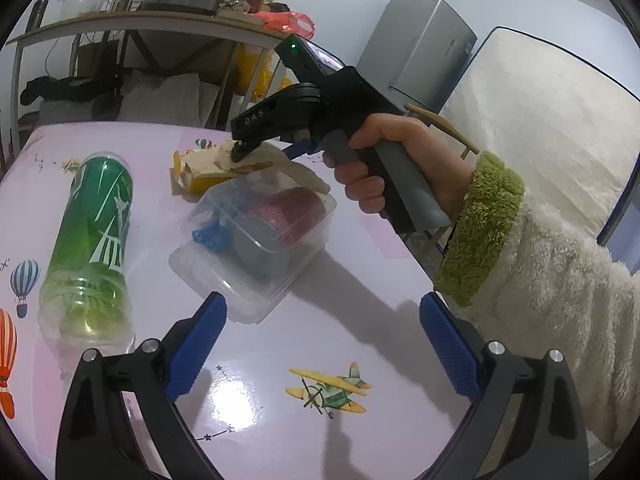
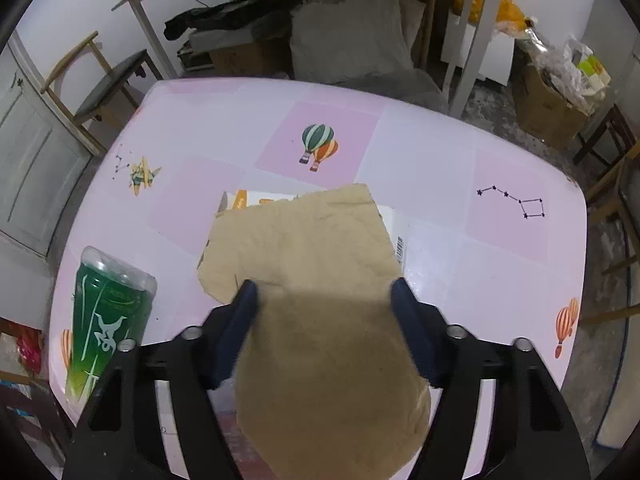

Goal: Collect trash
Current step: 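Grasp the tan paper towel with the right tool and lift it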

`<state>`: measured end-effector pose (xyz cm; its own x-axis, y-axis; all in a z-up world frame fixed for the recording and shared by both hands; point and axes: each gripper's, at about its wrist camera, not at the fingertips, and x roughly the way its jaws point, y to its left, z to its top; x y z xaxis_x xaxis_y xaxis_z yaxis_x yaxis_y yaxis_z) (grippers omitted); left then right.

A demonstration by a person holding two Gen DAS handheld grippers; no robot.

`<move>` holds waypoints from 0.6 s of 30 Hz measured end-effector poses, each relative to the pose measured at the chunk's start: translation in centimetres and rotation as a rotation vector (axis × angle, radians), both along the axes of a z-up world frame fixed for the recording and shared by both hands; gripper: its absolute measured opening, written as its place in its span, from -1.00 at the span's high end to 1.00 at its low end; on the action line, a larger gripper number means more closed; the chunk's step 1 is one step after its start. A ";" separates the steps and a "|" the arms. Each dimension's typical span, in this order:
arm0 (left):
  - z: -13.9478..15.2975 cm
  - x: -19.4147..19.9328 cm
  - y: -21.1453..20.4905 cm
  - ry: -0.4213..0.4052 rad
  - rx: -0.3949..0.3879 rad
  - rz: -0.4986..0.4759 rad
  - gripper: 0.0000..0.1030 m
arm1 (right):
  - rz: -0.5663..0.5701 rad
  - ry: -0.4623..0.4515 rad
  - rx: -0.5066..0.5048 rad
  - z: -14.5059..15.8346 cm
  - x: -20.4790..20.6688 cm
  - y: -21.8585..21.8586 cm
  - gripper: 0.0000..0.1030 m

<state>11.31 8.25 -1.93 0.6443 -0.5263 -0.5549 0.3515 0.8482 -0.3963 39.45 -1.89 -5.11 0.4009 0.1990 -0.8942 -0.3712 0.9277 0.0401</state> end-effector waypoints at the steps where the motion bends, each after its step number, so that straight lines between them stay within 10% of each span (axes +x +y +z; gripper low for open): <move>1: 0.1 0.0 0.1 0.002 -0.004 0.001 -0.84 | -0.002 0.002 0.000 0.0 -0.1 0.0 -0.12; 18: 0.7 -0.7 -0.1 -0.016 -0.008 -0.012 -0.84 | -0.017 -0.017 -0.039 -0.2 0.0 0.1 0.88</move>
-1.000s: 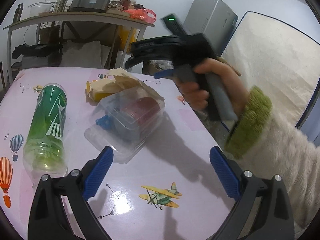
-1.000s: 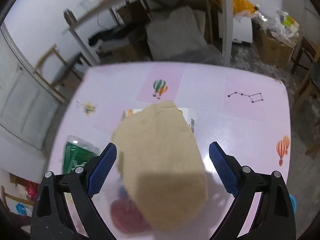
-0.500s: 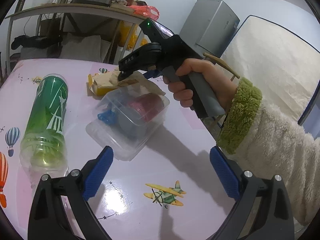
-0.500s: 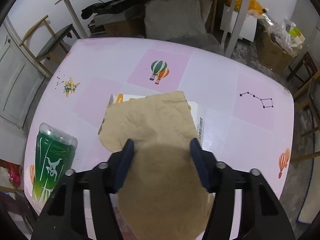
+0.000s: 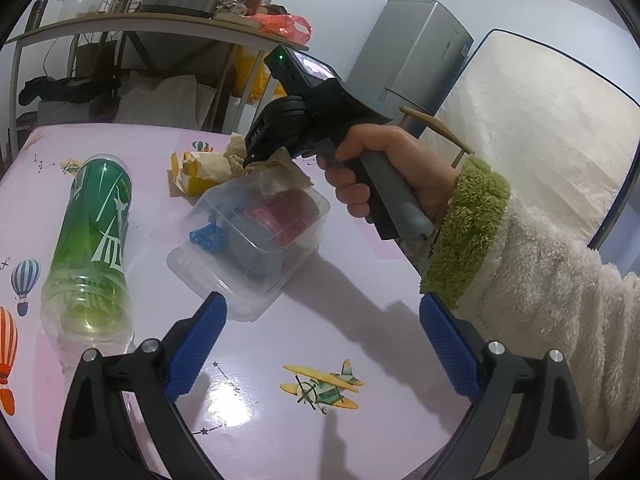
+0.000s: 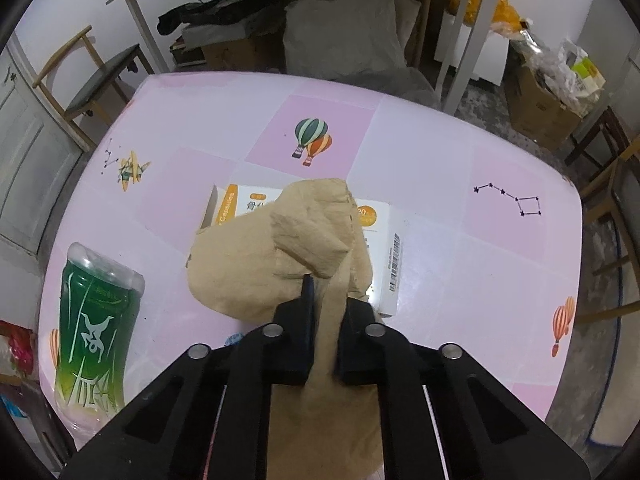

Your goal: Collect trash

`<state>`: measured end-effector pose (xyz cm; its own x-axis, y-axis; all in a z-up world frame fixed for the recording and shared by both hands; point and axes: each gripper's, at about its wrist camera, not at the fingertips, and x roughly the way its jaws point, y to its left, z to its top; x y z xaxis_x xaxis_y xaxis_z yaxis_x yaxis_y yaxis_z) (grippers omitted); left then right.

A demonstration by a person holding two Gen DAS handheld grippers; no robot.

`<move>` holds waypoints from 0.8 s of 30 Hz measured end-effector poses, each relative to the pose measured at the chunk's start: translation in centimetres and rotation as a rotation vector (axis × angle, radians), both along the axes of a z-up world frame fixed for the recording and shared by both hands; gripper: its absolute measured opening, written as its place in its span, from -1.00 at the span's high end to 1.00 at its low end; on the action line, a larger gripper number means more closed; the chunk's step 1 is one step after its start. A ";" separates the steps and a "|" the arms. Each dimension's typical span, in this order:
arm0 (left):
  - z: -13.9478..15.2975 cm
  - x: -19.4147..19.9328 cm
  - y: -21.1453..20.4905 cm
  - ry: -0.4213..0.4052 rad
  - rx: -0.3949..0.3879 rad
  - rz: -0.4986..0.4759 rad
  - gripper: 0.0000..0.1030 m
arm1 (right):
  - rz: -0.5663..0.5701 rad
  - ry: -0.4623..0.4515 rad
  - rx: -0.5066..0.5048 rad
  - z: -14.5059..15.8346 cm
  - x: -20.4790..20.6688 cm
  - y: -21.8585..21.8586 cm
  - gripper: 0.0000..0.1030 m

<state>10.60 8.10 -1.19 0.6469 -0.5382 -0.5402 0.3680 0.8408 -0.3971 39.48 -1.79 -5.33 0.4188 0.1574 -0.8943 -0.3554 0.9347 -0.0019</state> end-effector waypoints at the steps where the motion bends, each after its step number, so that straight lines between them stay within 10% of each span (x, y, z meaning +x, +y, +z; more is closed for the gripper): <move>1: 0.0 0.0 -0.1 0.000 0.000 -0.001 -0.84 | -0.003 -0.008 0.003 0.1 -0.1 -0.1 0.91; 24: 1.0 -2.0 -0.2 -0.076 0.011 0.021 -0.84 | -0.013 -0.333 0.252 11.5 -10.7 -6.4 0.98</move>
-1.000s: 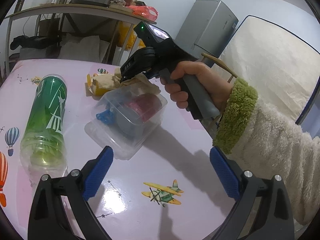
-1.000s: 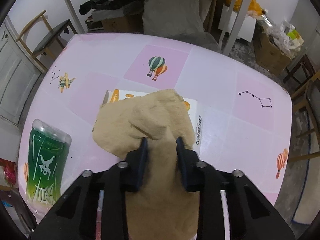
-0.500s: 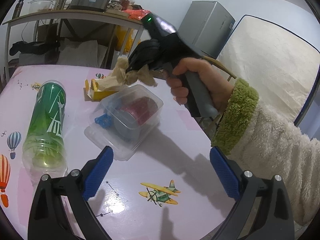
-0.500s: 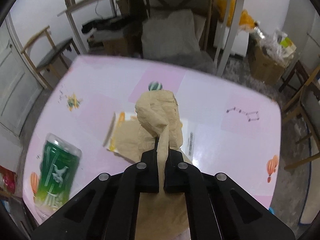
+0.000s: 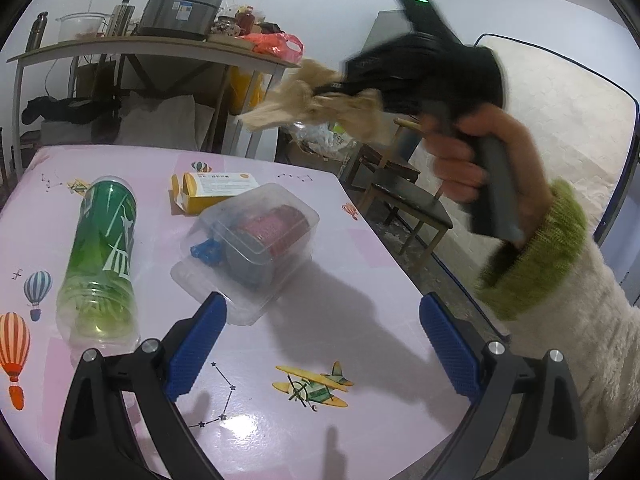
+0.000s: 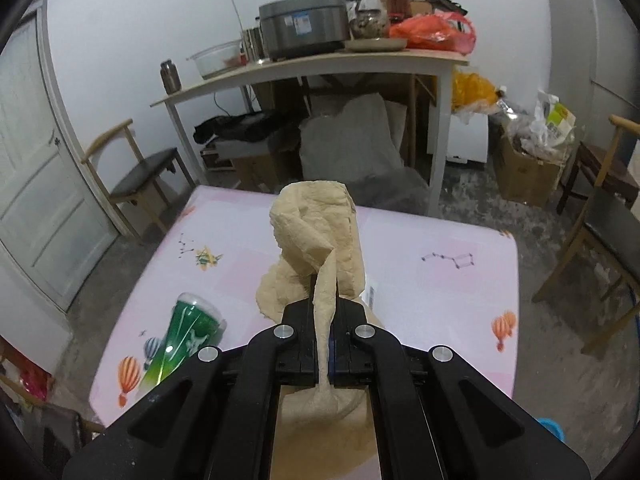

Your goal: Collect trash

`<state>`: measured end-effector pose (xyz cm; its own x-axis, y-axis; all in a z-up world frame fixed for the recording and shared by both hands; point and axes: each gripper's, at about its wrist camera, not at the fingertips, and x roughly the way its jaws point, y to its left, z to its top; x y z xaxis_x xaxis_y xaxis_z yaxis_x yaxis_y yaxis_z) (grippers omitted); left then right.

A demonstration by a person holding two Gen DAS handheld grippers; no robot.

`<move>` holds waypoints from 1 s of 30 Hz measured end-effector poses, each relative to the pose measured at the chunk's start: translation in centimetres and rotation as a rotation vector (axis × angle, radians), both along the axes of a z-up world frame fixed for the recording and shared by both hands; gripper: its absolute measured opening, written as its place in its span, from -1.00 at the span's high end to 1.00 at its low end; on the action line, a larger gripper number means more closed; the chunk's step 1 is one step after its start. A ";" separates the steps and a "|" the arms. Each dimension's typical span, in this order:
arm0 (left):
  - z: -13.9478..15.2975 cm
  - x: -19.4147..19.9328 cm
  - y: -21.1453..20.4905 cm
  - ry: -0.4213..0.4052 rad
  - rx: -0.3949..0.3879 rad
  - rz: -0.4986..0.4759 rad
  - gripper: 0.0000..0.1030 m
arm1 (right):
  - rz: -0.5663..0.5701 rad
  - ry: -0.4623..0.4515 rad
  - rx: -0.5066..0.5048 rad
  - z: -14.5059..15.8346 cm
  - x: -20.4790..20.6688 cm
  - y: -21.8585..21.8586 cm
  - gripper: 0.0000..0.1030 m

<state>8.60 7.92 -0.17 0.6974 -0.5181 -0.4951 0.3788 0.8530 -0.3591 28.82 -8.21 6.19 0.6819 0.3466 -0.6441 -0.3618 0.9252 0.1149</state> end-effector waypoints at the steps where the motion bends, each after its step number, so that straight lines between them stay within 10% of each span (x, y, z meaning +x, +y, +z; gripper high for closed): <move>1: 0.1 -0.1 0.0 -0.003 0.000 0.003 -0.84 | -0.001 -0.001 0.005 0.1 -0.7 -0.5 0.98; 30: 1.8 -1.9 0.0 -0.056 0.016 0.026 -0.84 | -0.082 0.198 0.018 -3.8 -14.8 -8.2 0.98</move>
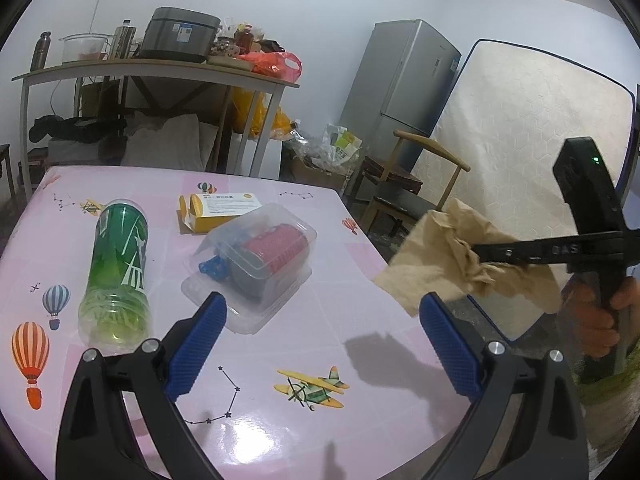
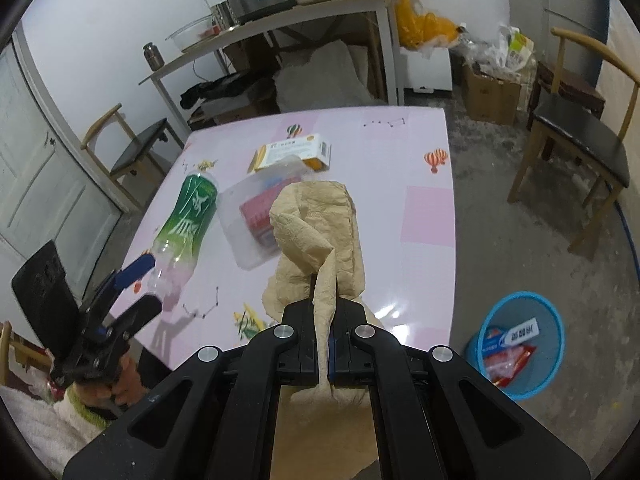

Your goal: Collect trash

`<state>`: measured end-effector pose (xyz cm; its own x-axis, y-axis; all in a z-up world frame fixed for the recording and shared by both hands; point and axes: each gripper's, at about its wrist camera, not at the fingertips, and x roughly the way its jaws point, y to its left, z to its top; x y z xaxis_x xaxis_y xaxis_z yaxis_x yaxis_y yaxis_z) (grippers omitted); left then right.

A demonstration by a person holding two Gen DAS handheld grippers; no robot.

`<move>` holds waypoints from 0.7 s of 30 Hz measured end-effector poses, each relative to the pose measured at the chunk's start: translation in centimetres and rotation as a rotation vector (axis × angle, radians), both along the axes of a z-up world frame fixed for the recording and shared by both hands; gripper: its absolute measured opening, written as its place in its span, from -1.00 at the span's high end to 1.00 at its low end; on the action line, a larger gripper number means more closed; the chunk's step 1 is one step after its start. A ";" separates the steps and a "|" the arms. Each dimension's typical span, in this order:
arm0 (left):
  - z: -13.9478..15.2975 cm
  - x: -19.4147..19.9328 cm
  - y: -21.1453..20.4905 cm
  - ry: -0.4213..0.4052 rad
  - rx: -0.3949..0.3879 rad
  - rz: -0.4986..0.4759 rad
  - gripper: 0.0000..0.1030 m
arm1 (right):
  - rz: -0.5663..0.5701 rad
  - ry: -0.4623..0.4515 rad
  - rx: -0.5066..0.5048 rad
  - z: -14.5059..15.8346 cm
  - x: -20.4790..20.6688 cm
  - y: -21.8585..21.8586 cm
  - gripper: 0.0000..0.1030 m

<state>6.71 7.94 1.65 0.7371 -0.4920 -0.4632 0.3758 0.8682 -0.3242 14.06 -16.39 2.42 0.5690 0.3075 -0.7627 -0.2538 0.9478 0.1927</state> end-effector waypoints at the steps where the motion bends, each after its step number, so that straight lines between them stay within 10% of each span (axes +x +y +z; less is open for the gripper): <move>1: 0.0 0.0 0.1 0.000 -0.003 -0.001 -0.84 | 0.004 0.010 -0.002 0.0 -0.2 0.0 0.98; 21: 0.7 2.2 1.5 0.044 -0.002 -0.012 -0.84 | -0.002 0.147 -0.122 -11.0 5.5 4.0 0.97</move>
<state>8.87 9.44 2.33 0.7099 -0.5020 -0.4940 0.3720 0.8628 -0.3424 19.60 -12.37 -8.58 0.4492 0.2066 -0.8692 -0.2299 0.9669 0.1110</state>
